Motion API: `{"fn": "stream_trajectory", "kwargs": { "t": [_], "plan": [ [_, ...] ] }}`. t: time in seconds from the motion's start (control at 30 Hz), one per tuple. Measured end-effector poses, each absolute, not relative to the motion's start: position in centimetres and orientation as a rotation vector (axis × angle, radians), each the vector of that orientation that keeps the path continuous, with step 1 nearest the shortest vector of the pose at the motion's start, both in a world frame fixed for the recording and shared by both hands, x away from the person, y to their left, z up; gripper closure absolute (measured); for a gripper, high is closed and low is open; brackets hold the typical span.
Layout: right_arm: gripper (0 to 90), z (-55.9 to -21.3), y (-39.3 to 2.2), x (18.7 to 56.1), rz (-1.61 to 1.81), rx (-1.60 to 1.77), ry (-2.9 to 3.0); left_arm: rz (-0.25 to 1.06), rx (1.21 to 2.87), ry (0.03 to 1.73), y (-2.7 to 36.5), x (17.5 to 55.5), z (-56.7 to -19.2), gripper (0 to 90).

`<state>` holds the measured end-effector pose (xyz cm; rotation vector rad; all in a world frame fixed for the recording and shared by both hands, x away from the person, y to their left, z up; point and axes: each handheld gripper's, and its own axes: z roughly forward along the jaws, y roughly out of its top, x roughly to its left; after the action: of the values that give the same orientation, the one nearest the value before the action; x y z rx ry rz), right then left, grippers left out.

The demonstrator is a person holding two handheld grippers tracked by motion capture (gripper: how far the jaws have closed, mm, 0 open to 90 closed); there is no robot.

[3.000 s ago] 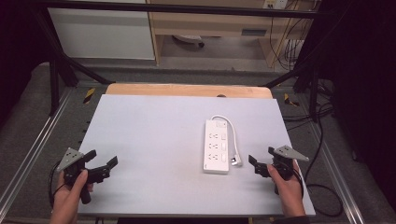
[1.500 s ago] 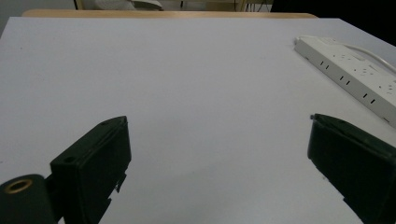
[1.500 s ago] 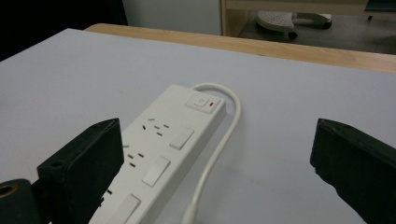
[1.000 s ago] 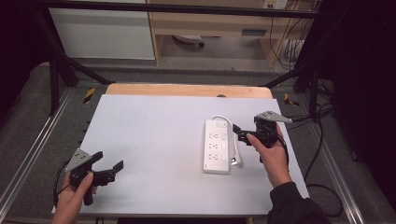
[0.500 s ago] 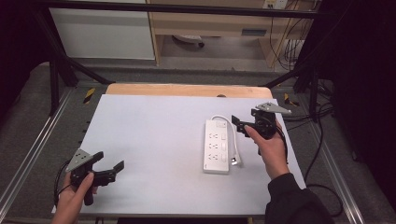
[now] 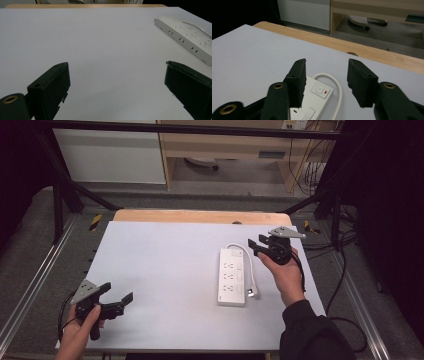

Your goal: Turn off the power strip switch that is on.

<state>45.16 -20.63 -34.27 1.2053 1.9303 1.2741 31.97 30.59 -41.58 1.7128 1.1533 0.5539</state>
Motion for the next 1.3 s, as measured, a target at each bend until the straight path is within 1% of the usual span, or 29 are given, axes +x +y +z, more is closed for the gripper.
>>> {"fn": "stream_trajectory", "kwargs": {
  "t": [0.13, 0.23, 0.37, 0.53, 0.67, 0.97, 1.3],
  "plan": [
    [66.4, -34.5, -20.3, 45.4, 1.262, 1.184, 1.939, 0.554, 1.719, 1.155, 30.6, 31.9, -41.6, 6.1],
    [71.0, -34.8, -20.1, 45.7, 1.261, 1.185, 1.947, 0.555, 1.717, 1.157, 30.6, 31.9, -41.6, 6.1],
    [75.6, -35.2, -19.8, 46.3, 1.253, 1.182, 1.962, 0.553, 1.716, 1.156, 30.6, 31.9, -41.6, 6.1],
    [78.5, -35.8, -19.6, 46.8, 1.210, 1.161, 1.978, 0.553, 1.718, 1.154, 30.6, 31.9, -41.6, 6.1],
    [83.7, -36.5, -19.4, 47.3, 1.197, 1.167, 1.997, 0.553, 1.719, 1.155, 30.6, 31.9, -41.6, 6.1],
    [89.9, -37.8, -19.2, 47.8, 1.165, 1.188, 2.016, 0.557, 1.722, 1.153, 30.6, 31.9, -41.6, 6.1],
    [90.0, -38.4, -18.8, 48.1, 1.163, 1.203, 2.048, 0.556, 1.725, 1.151, 30.6, 31.9, -41.6, 6.1]
  ]
}}
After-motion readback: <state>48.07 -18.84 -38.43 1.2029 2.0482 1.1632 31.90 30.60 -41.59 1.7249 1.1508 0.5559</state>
